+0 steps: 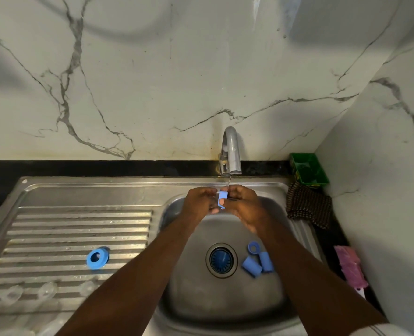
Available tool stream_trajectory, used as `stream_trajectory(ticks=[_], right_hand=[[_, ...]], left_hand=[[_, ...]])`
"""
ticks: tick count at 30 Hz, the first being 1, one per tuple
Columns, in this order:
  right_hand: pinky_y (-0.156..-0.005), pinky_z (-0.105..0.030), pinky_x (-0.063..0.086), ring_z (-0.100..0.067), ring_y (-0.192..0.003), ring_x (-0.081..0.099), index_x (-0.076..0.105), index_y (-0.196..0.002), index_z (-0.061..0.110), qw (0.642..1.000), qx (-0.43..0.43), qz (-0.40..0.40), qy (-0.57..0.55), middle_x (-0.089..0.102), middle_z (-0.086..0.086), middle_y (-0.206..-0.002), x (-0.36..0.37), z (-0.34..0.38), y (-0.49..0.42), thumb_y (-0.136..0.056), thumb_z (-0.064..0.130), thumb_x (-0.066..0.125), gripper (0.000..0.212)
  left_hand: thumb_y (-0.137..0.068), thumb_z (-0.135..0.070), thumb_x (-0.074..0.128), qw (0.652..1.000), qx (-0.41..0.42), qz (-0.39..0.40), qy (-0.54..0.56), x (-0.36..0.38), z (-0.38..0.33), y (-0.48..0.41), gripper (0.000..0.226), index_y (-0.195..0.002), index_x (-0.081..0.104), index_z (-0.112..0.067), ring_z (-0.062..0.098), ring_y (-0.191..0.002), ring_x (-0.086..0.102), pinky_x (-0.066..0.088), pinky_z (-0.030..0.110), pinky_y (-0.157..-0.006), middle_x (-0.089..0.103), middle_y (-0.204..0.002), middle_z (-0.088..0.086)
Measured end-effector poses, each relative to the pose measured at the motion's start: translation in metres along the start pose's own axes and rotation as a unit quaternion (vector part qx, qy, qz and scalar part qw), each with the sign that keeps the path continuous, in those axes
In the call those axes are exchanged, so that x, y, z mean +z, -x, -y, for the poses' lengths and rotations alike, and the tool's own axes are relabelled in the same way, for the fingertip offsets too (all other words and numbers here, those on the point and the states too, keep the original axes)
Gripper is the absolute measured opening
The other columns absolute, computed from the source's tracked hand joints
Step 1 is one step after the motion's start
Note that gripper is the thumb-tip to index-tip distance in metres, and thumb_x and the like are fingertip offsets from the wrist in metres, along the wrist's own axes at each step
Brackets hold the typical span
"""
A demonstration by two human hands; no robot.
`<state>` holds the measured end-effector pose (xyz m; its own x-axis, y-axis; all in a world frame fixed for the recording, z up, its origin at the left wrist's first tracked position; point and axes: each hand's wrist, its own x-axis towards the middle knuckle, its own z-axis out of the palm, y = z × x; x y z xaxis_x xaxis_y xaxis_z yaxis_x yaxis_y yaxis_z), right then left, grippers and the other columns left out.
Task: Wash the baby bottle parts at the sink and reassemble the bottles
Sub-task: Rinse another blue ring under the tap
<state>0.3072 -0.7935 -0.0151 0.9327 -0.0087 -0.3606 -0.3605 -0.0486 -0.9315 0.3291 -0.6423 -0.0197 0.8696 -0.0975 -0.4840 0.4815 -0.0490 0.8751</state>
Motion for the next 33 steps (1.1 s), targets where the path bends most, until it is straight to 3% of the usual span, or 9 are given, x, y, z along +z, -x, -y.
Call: stream_trajectory(ticks=[4, 7, 11, 14, 19, 22, 26, 30, 33], right_hand=[[-0.086, -0.039, 0.059, -0.023, -0.098, 0.072, 0.06, -0.117, 0.008, 0.998, -0.034, -0.006, 0.051, 0.072, -0.013, -0.11, -0.005, 0.003, 0.003, -0.074, -0.005, 0.08, 0.049], [-0.077, -0.025, 0.059, -0.013, -0.089, 0.072, 0.059, -0.118, -0.001, 0.994, -0.06, -0.011, 0.09, 0.07, -0.014, -0.109, -0.005, 0.005, 0.003, -0.073, -0.012, 0.078, 0.05], [-0.092, -0.044, 0.056, -0.028, -0.102, 0.066, 0.06, -0.115, 0.005, 0.987, -0.082, -0.037, 0.135, 0.068, -0.013, -0.111, -0.001, 0.008, 0.002, -0.074, -0.004, 0.08, 0.046], [-0.09, -0.032, 0.055, -0.023, -0.101, 0.066, 0.062, -0.117, 0.006, 0.98, -0.101, -0.061, 0.162, 0.069, -0.008, -0.112, -0.001, 0.01, 0.004, -0.076, 0.002, 0.081, 0.045], [-0.095, -0.037, 0.054, -0.02, -0.102, 0.066, 0.064, -0.118, 0.009, 0.972, -0.115, -0.025, 0.203, 0.068, -0.005, -0.112, -0.001, 0.003, 0.009, -0.082, 0.011, 0.078, 0.038], [-0.089, -0.035, 0.055, -0.018, -0.097, 0.066, 0.062, -0.116, 0.016, 0.966, -0.124, -0.014, 0.225, 0.069, 0.001, -0.106, -0.002, -0.006, 0.013, -0.082, 0.017, 0.077, 0.037], [-0.078, -0.033, 0.05, -0.021, -0.092, 0.063, 0.053, -0.11, 0.016, 0.954, -0.131, 0.004, 0.268, 0.064, -0.004, -0.099, 0.0, -0.013, 0.015, -0.082, 0.002, 0.071, 0.037], [-0.066, -0.015, 0.046, -0.014, -0.081, 0.06, 0.055, -0.107, 0.01, 0.961, -0.118, -0.012, 0.249, 0.063, -0.004, -0.093, 0.005, -0.01, 0.012, -0.079, -0.005, 0.073, 0.036], [-0.065, -0.014, 0.046, -0.011, -0.08, 0.059, 0.058, -0.108, 0.007, 0.972, -0.114, -0.033, 0.201, 0.063, -0.002, -0.091, 0.006, -0.006, 0.008, -0.083, -0.007, 0.07, 0.031]], left_hand=[[-0.094, -0.017, 0.069, 0.997, 0.012, 0.031, 0.069, -0.001, 0.001, 0.007, 0.022, -0.114, 0.068, -0.008, 0.026, -0.094, 0.075, 0.062, 0.04, -0.082, 0.075, -0.104, 0.014], [-0.085, -0.011, 0.079, 0.996, 0.079, 0.025, -0.033, -0.001, 0.0, 0.0, 0.034, -0.116, 0.068, -0.005, 0.024, -0.099, 0.073, 0.06, 0.037, -0.087, 0.073, -0.112, 0.014], [-0.082, -0.007, 0.08, 0.978, 0.164, 0.038, -0.124, 0.002, -0.004, -0.001, 0.04, -0.118, 0.067, -0.001, 0.03, -0.108, 0.068, 0.054, 0.037, -0.099, 0.07, -0.116, 0.018], [-0.074, -0.002, 0.085, 0.975, 0.197, 0.031, -0.096, 0.003, -0.004, 0.002, 0.035, -0.105, 0.074, -0.015, 0.022, -0.093, 0.074, 0.059, 0.03, -0.086, 0.076, -0.102, 0.009], [-0.079, -0.009, 0.083, 0.963, 0.218, 0.024, -0.156, 0.001, 0.004, 0.0, 0.03, -0.107, 0.074, -0.01, 0.016, -0.092, 0.071, 0.058, 0.024, -0.086, 0.075, -0.103, 0.007], [-0.077, -0.011, 0.085, 0.973, 0.183, 0.033, -0.136, -0.004, 0.008, 0.003, 0.037, -0.112, 0.073, -0.009, 0.018, -0.096, 0.071, 0.058, 0.032, -0.089, 0.075, -0.107, 0.008], [-0.083, 0.002, 0.075, 0.992, 0.125, 0.018, -0.005, -0.01, 0.016, 0.008, 0.042, -0.122, 0.067, -0.012, 0.022, -0.102, 0.072, 0.059, 0.036, -0.09, 0.074, -0.111, 0.01], [-0.084, 0.0, 0.075, 0.994, 0.105, 0.009, 0.011, -0.005, 0.015, 0.009, 0.034, -0.113, 0.07, -0.016, 0.022, -0.102, 0.072, 0.059, 0.033, -0.088, 0.074, -0.11, 0.007], [-0.086, -0.007, 0.076, 0.997, 0.075, -0.01, -0.002, -0.001, 0.008, 0.006, 0.024, -0.108, 0.072, -0.013, 0.025, -0.097, 0.072, 0.06, 0.037, -0.087, 0.074, -0.108, 0.011]])
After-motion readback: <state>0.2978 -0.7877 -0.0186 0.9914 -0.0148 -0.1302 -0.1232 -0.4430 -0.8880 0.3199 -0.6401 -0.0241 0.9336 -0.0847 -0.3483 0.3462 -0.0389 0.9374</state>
